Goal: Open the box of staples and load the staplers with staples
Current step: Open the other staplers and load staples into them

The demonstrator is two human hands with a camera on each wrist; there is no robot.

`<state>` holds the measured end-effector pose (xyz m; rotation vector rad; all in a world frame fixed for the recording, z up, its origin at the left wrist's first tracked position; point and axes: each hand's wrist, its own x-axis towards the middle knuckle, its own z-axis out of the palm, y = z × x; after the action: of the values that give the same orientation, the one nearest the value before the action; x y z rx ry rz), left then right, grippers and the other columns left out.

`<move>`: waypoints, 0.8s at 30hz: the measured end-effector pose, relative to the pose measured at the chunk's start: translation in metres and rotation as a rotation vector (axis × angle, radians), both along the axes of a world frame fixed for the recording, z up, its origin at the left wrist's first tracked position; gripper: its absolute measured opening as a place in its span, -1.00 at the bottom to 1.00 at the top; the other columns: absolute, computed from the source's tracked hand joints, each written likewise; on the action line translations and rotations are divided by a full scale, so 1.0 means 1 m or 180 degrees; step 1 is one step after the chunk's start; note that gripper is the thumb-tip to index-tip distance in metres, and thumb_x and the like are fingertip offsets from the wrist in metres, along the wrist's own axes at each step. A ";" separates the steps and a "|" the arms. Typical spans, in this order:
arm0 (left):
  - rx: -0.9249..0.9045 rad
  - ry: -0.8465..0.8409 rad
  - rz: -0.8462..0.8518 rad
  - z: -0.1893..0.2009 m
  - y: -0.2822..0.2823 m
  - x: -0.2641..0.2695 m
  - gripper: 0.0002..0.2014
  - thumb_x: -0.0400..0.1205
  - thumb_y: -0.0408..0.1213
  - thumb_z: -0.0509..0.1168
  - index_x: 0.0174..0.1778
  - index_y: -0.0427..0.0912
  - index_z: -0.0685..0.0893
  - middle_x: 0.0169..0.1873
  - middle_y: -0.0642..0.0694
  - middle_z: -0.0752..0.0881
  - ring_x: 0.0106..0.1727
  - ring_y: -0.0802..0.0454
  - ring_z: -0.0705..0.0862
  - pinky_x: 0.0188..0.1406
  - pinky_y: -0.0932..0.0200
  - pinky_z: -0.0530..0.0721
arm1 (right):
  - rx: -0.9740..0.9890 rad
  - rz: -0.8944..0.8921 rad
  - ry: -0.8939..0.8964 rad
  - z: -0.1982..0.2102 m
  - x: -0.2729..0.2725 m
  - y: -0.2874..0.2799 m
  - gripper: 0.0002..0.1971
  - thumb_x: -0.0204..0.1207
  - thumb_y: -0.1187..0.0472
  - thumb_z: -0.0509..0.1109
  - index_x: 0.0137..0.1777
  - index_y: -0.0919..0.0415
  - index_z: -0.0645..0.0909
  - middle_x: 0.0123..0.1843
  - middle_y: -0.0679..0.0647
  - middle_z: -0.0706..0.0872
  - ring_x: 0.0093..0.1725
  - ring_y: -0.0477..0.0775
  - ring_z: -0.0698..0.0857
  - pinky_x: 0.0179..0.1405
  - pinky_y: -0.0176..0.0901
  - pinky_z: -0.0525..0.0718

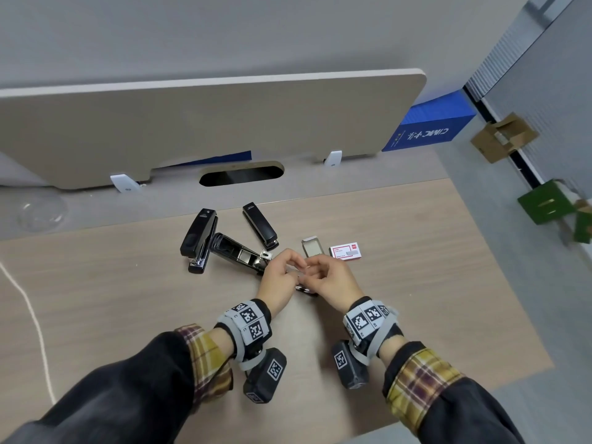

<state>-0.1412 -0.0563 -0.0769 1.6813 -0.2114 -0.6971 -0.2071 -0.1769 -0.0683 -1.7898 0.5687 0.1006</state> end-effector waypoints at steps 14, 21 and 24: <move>0.0160 -0.0374 -0.0313 -0.002 0.004 0.000 -0.71 0.30 -0.33 0.12 -0.12 0.07 0.53 -0.02 -0.03 0.60 -0.15 -0.08 0.59 -0.15 -0.06 0.53 | -0.0759 0.0386 -0.0066 0.002 0.011 0.003 -0.64 0.32 0.43 0.43 0.10 0.15 0.66 -0.22 0.01 0.81 -0.28 -0.15 0.70 -0.19 -0.44 0.60; 0.0282 -0.0526 -0.0569 -0.009 0.014 -0.010 -0.37 0.44 -0.50 0.07 0.10 0.46 0.45 0.20 0.09 0.48 0.08 -0.09 0.68 0.03 0.04 0.74 | -0.1613 0.0524 0.0157 -0.001 0.011 -0.006 -0.69 0.36 0.28 0.40 0.10 0.07 0.71 -0.09 -0.02 0.72 -0.08 0.01 0.68 -0.07 -0.07 0.65; 0.0495 -0.1061 -0.0772 -0.014 0.029 -0.017 -0.54 0.47 -0.54 0.12 0.17 0.04 0.56 0.07 0.10 0.50 -0.06 0.09 0.62 0.09 0.21 0.59 | -0.1849 0.0663 0.0335 -0.001 0.010 -0.005 -0.74 0.41 0.22 0.39 0.09 0.07 0.74 0.00 0.00 0.70 0.04 0.03 0.65 -0.06 -0.09 0.60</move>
<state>-0.1584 -0.0277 -0.0914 1.9366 -0.6185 -0.6191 -0.1967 -0.1824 -0.0694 -2.4199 0.5156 0.1875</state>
